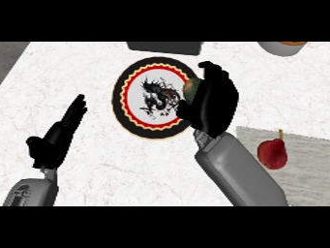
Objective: Pick the squash from the placemat and place it in the plate
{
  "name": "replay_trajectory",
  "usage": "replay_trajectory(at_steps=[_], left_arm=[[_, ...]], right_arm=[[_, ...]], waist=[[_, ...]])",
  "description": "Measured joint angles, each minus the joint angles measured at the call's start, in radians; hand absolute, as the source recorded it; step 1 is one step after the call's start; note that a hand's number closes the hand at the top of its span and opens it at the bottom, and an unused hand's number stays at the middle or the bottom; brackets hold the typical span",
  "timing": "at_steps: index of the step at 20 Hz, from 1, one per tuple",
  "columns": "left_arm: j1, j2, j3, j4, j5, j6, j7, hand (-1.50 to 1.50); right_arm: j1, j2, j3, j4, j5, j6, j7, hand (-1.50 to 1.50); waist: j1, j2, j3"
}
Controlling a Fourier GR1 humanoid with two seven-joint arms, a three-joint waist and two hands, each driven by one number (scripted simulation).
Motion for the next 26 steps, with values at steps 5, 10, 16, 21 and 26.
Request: replay_trajectory(at_steps=[5,10,16,21,26], left_arm=[[-0.008,-0.001,-0.005,0.002,-0.006,0.0,0.002,0.0],[-0.002,0.007,0.009,-0.003,0.005,-0.005,0.005,0.0],[0.008,0.004,0.017,0.012,0.0,0.008,-0.006,0.0],[0.039,0.006,0.034,0.01,0.002,0.02,-0.015,0.0],[0.046,0.021,0.063,0.027,0.01,0.014,-0.035,0.0]], right_arm=[[-0.049,0.0,-0.057,0.107,-0.064,-0.106,-0.011,-1.5],[-0.069,0.001,-0.115,0.133,-0.075,-0.295,-0.053,-1.5],[-0.02,0.004,-0.129,0.103,-0.12,-0.561,-0.09,-1.5],[0.128,0.007,-0.04,0.033,-0.132,-0.748,-0.058,-1.5],[0.333,0.008,0.095,-0.051,-0.09,-0.862,-0.067,-1.5]], waist=[[0.008,0.002,0.001],[-0.005,-0.005,0.001],[-0.034,-0.013,0.001],[-0.072,-0.024,0.0],[-0.101,-0.027,0.0]])
